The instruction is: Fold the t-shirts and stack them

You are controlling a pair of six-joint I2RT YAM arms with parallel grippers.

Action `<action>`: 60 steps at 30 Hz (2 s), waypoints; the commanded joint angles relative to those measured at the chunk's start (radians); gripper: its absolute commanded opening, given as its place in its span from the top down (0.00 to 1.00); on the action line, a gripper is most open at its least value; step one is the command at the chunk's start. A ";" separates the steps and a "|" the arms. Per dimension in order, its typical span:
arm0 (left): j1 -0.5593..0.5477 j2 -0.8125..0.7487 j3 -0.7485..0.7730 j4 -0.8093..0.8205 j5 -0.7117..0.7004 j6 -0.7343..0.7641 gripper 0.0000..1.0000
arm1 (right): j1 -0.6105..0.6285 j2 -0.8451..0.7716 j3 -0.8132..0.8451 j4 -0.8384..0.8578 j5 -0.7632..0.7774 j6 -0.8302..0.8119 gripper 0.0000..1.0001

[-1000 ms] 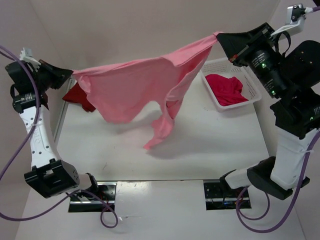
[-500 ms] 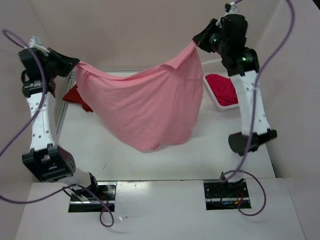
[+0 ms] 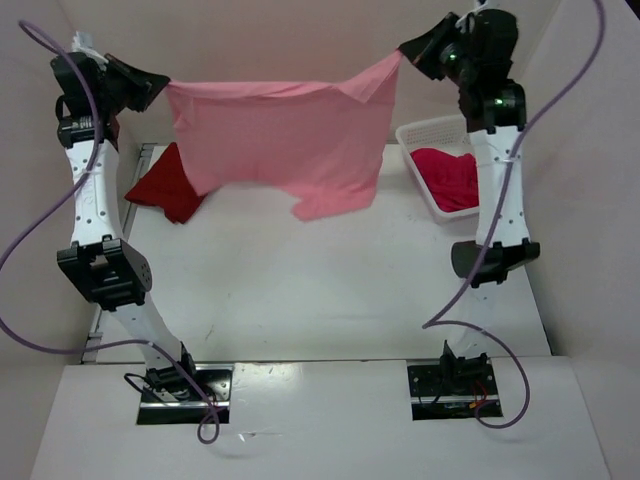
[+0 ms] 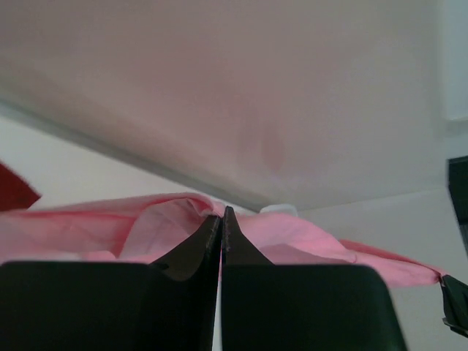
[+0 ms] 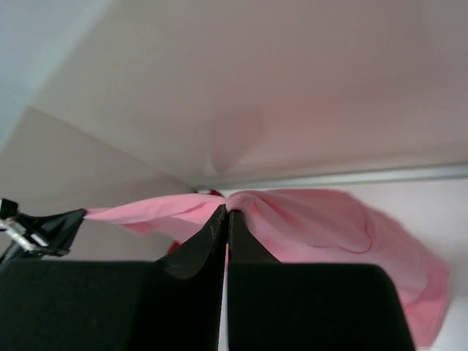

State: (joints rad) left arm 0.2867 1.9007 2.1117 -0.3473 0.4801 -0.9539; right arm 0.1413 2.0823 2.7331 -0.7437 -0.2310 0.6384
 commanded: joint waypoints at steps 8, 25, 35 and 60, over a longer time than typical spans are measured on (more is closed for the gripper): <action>0.022 -0.256 -0.492 0.212 0.051 0.041 1.00 | -0.042 -0.477 -0.818 0.226 -0.097 -0.051 1.00; 0.022 -0.598 -1.326 0.186 -0.173 0.185 0.40 | -0.042 -0.714 -1.905 0.334 -0.045 -0.008 1.00; -0.035 -0.267 -1.288 0.407 -0.161 0.080 0.37 | -0.042 -0.738 -1.915 0.343 -0.034 -0.008 1.00; -0.089 0.006 -1.154 0.538 -0.275 -0.146 0.70 | -0.042 -0.778 -1.935 0.343 -0.044 0.012 1.00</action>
State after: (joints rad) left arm 0.2039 1.8679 0.9455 0.1825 0.2379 -1.0885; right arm 0.0990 1.3380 0.8074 -0.4366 -0.2771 0.6407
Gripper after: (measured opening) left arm 0.298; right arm 0.010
